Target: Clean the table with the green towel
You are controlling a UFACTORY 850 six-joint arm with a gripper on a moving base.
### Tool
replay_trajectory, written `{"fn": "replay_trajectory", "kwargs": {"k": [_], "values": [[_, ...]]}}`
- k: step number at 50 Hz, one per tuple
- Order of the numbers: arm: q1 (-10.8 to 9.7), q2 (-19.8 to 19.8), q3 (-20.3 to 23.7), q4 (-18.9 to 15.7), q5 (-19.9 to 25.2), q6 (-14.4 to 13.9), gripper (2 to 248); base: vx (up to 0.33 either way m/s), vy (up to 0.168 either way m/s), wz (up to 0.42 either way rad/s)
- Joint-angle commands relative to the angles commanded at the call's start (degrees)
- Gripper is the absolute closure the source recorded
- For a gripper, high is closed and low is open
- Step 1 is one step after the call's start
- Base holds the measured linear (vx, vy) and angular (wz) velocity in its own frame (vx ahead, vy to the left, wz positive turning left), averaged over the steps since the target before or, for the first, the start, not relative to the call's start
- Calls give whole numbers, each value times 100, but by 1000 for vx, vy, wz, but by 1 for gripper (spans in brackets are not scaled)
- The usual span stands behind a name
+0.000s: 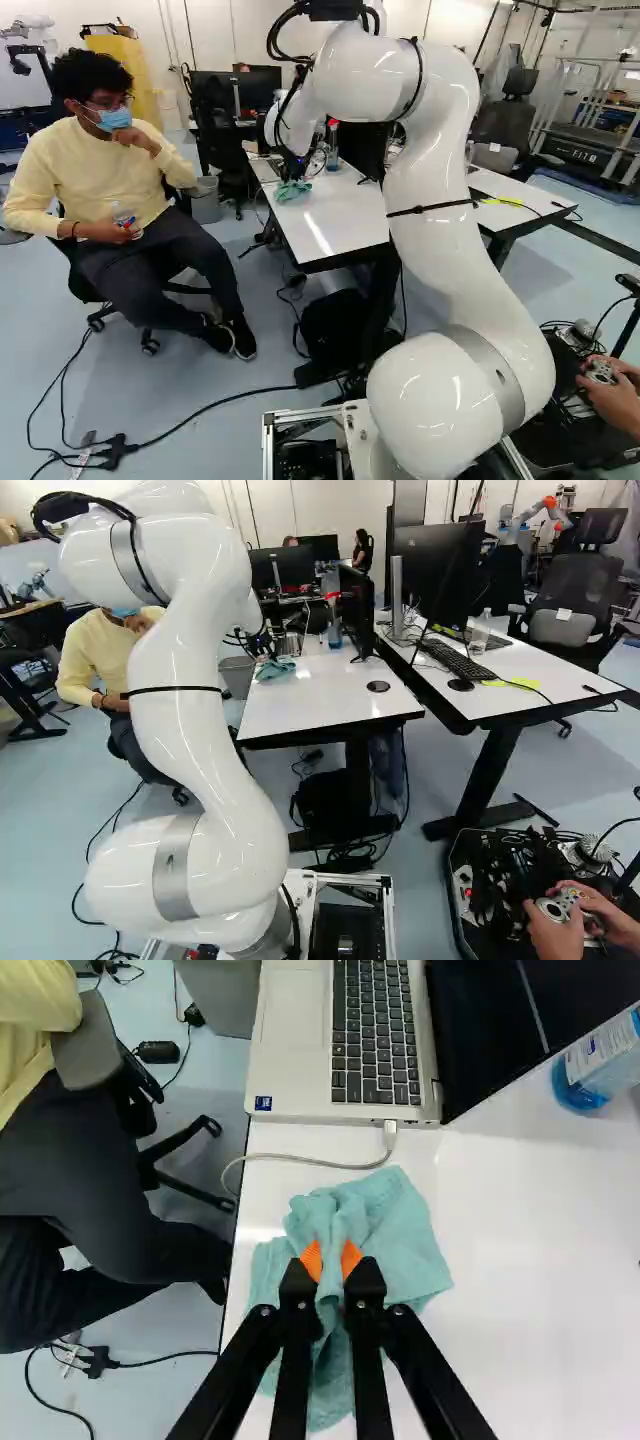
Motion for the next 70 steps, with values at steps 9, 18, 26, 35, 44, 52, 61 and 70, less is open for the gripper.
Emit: {"fn": "replay_trajectory", "kwargs": {"k": [9, 18, 26, 35, 44, 52, 61, 70], "values": [[0, 0, 0, 0, -135, 0, 209, 0, 0, 0], [0, 0, 0, 0, -288, 0, 209, 0, 0, 0], [0, 0, 0, 0, -419, 0, 209, 0, 0, 0], [0, 0, 0, 0, -484, 0, 209, 0, 0, 0], [0, 0, 0, 0, -490, 0, 209, 0, 0, 0], [-5, -32, -46, 0, -490, 0, 209, 0, 0, 0], [-3, -204, -290, 0, -490, 0, 209, 0, 0, 0], [22, -435, -620, 0, -490, 0, 209, 0, 0, 0]]}}
